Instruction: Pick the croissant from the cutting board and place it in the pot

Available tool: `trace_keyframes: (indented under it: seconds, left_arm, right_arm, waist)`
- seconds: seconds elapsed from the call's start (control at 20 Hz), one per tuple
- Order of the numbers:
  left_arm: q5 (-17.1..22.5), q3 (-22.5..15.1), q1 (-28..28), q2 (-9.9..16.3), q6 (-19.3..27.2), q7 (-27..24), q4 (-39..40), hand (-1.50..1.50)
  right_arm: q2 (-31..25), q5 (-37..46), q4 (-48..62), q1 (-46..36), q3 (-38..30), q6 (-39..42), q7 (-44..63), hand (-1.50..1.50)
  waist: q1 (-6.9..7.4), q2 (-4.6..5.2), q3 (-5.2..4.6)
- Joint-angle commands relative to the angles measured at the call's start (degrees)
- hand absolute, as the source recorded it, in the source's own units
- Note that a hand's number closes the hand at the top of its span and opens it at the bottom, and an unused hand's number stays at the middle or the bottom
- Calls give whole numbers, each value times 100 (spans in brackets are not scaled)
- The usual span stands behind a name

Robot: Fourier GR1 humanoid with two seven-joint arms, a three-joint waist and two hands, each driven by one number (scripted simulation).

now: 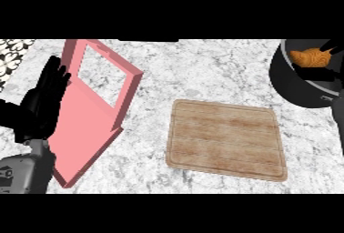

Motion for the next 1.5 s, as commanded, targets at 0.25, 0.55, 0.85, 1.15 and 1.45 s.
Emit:
trace_keyframes:
  seconds: [0.25,0.55,0.85,1.15,1.45]
  left_arm:
    - [6,-97,-55,-84,-64,23,14,0]
    - [147,91,-150,59,-117,158,-87,0]
    - [-1,-108,-61,-74,-101,12,-27,0]
    - [155,88,58,79,-250,-21,-55,0]
    - [81,127,69,79,-192,-68,-1,0]
  right_arm:
    - [-313,-428,2580,-768,-632,-427,-905,150]
    - [-458,-955,3148,-1023,-938,694,-1501,-150]
    - [-351,-2067,3175,-1253,-1864,1067,-2493,-150]
    - [-832,-2855,3450,-1152,-2593,1659,-3051,-150]
    - [-1628,-3130,3789,-839,-2793,2542,-3119,-150]
  waist:
    - [98,45,14]
    - [151,52,19]
    - [121,58,29]
    - [116,61,24]
    - [56,37,19]
